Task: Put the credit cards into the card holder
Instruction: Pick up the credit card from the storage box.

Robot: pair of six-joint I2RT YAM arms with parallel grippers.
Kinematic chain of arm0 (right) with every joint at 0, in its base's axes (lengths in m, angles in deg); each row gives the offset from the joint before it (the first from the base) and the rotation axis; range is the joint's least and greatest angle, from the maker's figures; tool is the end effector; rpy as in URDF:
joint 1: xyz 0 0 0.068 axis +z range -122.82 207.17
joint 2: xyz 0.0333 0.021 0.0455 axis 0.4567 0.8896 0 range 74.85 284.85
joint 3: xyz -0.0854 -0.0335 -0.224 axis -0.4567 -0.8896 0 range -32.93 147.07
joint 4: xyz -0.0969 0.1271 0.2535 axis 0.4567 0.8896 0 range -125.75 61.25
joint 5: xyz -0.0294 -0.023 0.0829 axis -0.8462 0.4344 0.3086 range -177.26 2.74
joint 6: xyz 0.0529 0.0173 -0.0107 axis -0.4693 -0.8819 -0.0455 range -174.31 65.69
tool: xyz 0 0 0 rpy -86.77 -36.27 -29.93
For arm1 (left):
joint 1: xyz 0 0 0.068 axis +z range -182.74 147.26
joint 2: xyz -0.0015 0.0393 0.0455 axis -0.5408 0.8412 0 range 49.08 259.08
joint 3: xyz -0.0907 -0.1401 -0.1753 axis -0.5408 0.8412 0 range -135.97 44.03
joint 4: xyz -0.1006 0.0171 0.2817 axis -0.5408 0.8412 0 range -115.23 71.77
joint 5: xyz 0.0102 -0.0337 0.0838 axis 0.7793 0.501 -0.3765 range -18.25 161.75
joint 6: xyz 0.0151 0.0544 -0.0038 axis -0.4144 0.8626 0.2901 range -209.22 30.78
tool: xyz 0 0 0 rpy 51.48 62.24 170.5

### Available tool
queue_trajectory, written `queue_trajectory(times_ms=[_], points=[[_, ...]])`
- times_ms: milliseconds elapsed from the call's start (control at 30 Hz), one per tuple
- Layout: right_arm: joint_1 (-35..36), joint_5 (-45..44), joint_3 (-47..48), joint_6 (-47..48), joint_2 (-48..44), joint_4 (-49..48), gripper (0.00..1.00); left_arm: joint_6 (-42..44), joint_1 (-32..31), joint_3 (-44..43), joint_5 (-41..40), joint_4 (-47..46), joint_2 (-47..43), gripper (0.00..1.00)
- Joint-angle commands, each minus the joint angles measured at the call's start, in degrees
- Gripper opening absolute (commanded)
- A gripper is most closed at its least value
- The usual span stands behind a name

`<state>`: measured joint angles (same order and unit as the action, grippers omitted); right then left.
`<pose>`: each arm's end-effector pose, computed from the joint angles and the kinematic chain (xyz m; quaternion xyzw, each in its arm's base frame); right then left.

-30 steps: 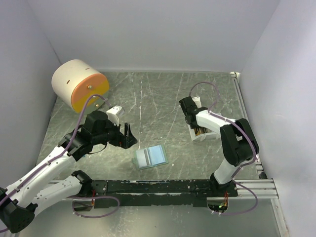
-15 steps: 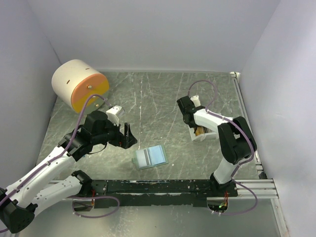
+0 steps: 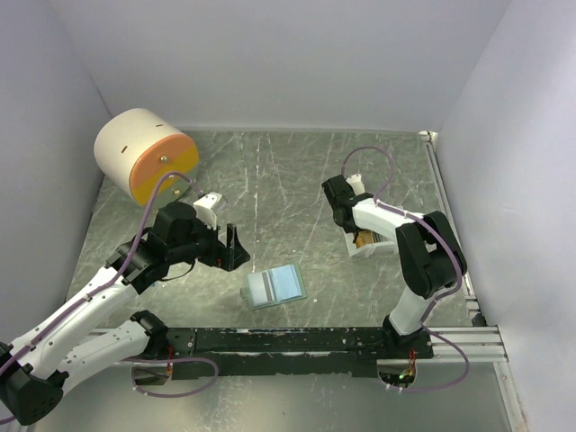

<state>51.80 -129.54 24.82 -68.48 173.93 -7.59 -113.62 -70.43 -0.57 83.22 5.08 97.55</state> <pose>0.3263 0.1203 0.1024 -0.0197 0.9198 -0.2796 0.2745 0.1917 -0.1580 0.2645 0.1482 0.8679 -0.3159 0.3535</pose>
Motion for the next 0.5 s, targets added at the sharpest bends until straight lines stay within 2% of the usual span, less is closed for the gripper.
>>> queue_trajectory(times_ms=[0, 467], points=[[0.2, -2.3, 1.3, 0.3, -3.4, 0.2, 0.00, 0.2, 0.1, 0.0, -1.5, 0.3, -0.4, 1.00], [0.3, 1.8, 0.2, 1.3, -8.9, 0.6, 0.00, 0.1, 0.1, 0.1, -1.5, 0.3, -0.1, 1.00]])
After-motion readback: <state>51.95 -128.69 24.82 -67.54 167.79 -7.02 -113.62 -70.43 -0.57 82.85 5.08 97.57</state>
